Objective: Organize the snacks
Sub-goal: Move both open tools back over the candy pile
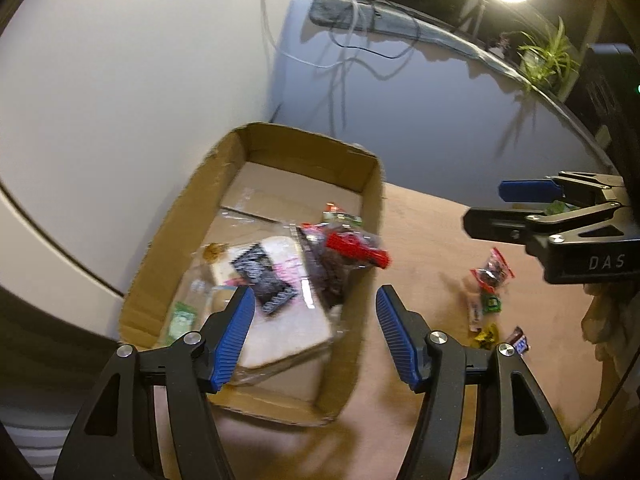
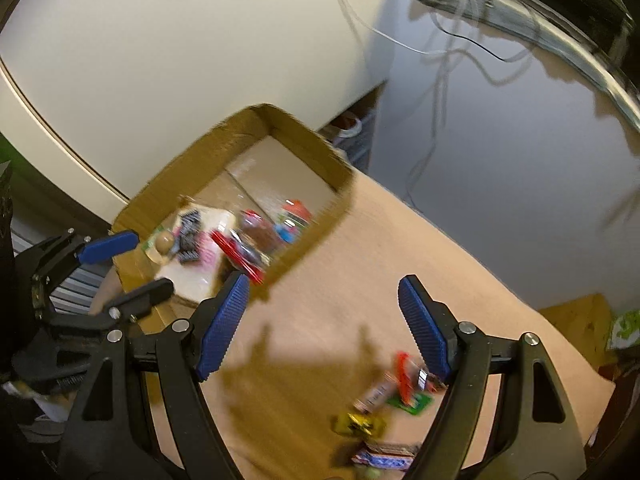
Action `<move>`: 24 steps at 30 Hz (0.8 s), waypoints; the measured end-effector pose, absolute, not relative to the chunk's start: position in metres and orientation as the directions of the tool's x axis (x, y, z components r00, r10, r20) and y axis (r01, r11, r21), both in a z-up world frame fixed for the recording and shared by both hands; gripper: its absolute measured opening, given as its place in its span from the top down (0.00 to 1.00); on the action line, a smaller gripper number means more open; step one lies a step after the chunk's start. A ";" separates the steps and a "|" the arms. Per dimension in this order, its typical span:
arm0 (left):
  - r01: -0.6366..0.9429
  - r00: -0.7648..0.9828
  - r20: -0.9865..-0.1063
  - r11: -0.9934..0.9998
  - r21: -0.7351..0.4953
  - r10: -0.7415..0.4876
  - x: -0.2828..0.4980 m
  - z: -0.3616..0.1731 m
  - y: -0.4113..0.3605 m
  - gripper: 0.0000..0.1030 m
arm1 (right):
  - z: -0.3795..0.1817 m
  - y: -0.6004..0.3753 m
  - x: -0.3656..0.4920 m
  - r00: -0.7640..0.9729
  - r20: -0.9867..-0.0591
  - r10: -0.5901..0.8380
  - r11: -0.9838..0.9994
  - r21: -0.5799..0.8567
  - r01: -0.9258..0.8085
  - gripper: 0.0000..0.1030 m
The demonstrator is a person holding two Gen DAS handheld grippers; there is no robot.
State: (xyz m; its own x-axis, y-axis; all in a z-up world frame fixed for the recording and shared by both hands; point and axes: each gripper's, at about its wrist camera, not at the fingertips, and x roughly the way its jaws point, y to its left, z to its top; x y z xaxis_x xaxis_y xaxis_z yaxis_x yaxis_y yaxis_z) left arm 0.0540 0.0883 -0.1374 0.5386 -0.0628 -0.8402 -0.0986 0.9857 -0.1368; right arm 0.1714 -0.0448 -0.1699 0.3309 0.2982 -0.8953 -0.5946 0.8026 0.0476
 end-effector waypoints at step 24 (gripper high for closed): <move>0.134 0.441 -0.864 0.970 -0.204 -0.243 0.081 -0.158 -0.021 0.39 | -0.222 -0.216 0.120 0.286 -0.936 0.206 0.927 0.092 -0.364 0.23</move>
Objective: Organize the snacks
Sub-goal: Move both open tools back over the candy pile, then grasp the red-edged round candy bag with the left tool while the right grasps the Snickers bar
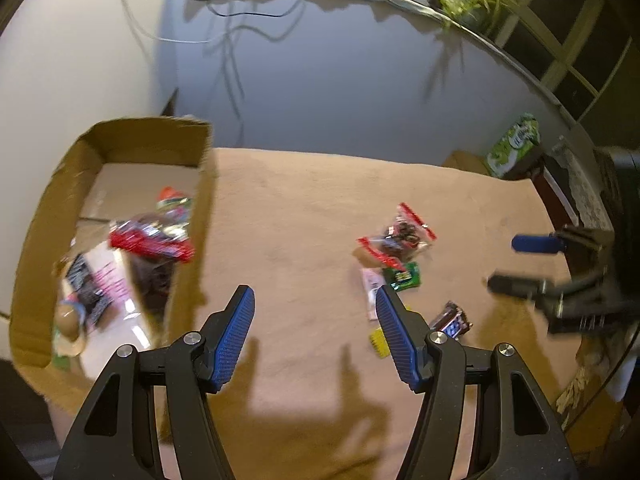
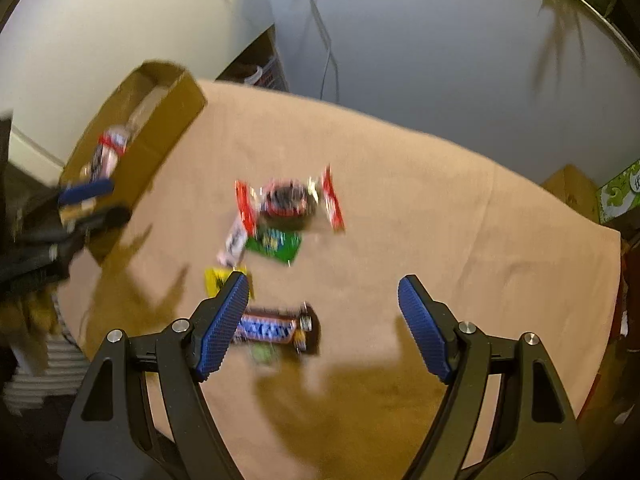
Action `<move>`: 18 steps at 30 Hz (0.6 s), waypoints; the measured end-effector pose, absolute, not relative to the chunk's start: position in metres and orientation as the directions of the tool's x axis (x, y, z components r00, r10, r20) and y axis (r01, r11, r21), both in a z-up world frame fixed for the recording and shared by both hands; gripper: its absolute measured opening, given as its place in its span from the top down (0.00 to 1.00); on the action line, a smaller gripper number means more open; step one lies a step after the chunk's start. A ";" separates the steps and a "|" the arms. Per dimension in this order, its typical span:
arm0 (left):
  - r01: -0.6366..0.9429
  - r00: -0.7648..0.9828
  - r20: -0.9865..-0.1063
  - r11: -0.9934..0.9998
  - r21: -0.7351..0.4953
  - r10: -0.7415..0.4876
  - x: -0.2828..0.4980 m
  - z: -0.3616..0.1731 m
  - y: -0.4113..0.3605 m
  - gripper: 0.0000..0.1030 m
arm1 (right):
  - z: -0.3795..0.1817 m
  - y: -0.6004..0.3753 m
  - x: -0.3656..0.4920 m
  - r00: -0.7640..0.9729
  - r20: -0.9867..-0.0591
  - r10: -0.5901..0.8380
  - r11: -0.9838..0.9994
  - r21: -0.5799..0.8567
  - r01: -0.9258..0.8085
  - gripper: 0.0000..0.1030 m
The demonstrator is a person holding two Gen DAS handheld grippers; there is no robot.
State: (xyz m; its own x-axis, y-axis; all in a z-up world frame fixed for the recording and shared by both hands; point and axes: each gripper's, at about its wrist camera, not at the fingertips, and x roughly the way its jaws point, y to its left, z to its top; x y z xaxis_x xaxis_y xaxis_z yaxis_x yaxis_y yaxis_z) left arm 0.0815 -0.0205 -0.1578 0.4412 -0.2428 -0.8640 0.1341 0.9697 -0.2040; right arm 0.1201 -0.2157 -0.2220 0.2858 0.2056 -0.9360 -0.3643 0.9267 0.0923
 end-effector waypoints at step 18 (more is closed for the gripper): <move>0.302 0.346 -0.894 0.936 -0.181 -0.284 0.129 -0.183 -0.079 0.39 | -0.258 -0.171 0.084 0.210 -0.959 0.190 0.726 -0.007 -0.688 0.46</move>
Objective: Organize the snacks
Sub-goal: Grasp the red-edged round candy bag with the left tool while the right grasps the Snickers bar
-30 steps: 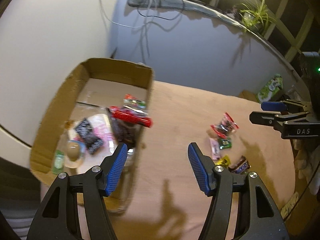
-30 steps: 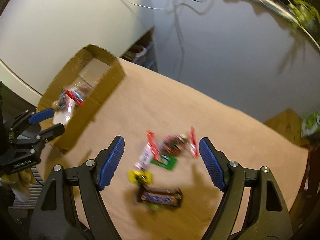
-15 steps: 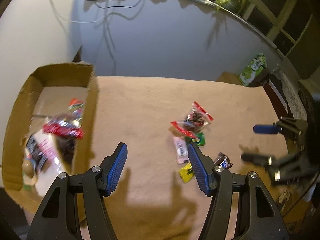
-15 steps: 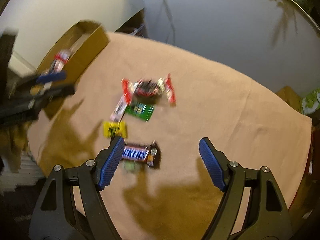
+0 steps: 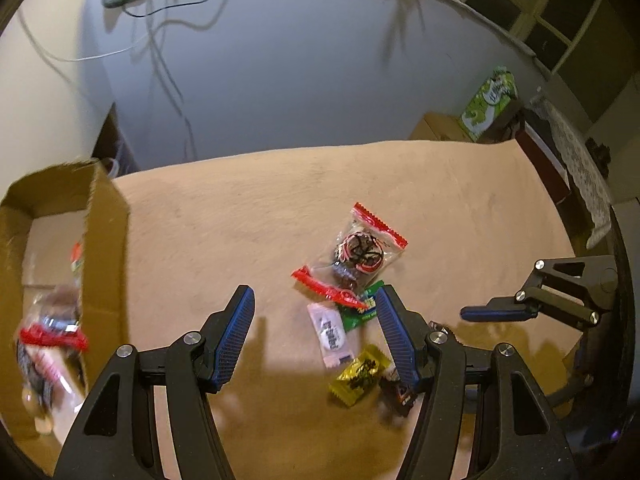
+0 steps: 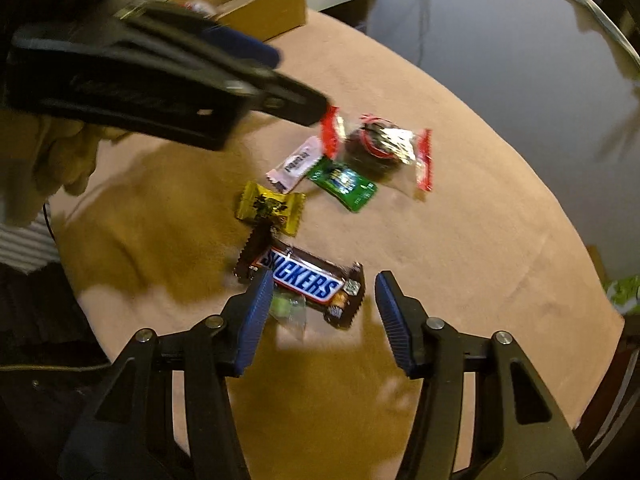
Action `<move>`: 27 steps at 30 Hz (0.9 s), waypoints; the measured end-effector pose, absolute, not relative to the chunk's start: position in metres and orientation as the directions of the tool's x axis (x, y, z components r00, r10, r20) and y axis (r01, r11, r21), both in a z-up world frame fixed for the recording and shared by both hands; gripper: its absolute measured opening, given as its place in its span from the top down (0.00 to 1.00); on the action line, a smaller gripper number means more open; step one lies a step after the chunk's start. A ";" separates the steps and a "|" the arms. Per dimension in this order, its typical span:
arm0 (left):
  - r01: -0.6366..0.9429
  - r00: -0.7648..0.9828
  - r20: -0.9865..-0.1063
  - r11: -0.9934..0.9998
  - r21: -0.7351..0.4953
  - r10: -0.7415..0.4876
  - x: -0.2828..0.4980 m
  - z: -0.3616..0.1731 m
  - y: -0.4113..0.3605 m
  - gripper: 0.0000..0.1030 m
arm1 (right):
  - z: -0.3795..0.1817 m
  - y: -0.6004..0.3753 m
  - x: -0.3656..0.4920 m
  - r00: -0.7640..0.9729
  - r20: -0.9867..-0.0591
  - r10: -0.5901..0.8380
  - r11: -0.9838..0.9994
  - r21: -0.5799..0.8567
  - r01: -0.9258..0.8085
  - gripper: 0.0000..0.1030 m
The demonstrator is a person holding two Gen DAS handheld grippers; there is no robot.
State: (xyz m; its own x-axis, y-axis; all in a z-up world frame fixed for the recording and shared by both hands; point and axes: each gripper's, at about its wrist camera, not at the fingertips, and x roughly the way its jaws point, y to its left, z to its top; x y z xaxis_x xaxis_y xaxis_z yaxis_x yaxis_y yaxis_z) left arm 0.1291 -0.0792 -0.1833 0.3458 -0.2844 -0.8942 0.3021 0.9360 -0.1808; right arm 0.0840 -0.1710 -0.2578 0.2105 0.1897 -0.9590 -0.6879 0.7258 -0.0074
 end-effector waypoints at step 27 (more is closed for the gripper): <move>0.461 0.238 -0.915 0.867 -0.189 -0.326 0.166 -0.224 -0.115 0.63 | -0.281 -0.151 0.096 0.105 -0.965 0.242 0.595 0.062 -0.801 0.53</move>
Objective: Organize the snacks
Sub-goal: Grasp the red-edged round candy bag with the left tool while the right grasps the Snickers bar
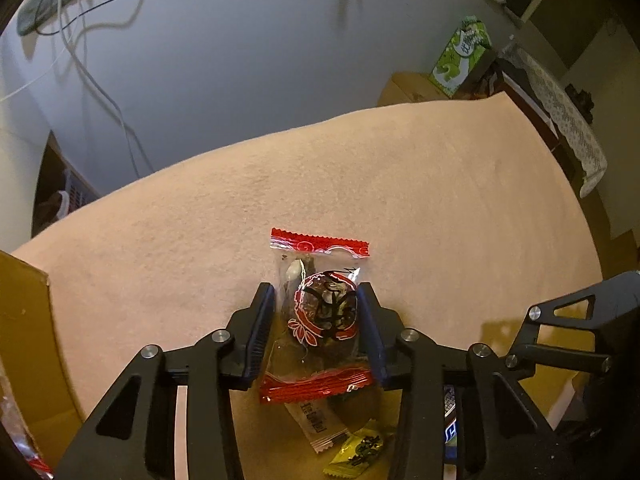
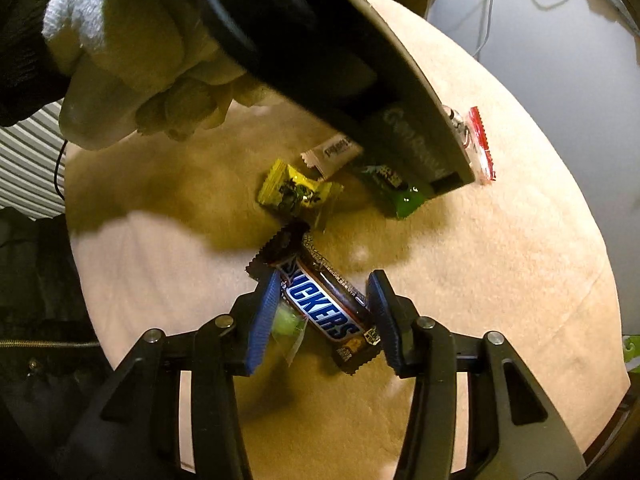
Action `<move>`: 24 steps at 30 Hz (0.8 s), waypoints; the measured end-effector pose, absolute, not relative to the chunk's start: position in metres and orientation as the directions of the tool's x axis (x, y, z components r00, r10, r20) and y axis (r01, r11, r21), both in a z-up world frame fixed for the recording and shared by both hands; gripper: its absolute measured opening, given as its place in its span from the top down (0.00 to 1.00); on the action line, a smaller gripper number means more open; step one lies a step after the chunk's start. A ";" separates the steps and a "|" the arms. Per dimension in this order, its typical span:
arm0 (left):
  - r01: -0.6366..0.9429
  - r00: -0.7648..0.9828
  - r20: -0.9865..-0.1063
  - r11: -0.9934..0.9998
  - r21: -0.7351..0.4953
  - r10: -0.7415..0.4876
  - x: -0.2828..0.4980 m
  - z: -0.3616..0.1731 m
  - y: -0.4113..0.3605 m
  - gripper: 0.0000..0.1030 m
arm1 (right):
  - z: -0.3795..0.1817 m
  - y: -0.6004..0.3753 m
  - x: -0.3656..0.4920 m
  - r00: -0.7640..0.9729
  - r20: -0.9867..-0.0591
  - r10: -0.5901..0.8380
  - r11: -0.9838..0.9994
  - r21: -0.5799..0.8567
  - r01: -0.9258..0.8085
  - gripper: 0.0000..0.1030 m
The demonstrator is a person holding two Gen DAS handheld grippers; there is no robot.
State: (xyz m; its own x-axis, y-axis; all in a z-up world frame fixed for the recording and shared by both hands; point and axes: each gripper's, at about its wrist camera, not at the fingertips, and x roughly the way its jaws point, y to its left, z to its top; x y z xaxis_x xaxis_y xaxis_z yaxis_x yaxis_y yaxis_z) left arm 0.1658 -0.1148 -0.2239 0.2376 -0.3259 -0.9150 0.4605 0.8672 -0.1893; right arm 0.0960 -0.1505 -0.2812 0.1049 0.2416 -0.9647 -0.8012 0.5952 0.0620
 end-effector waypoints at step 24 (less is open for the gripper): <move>0.386 0.268 -0.891 0.888 -0.250 -0.367 0.152 -0.215 -0.085 0.68 | -0.275 -0.160 0.110 0.069 -0.942 0.327 0.720 0.201 -0.664 0.70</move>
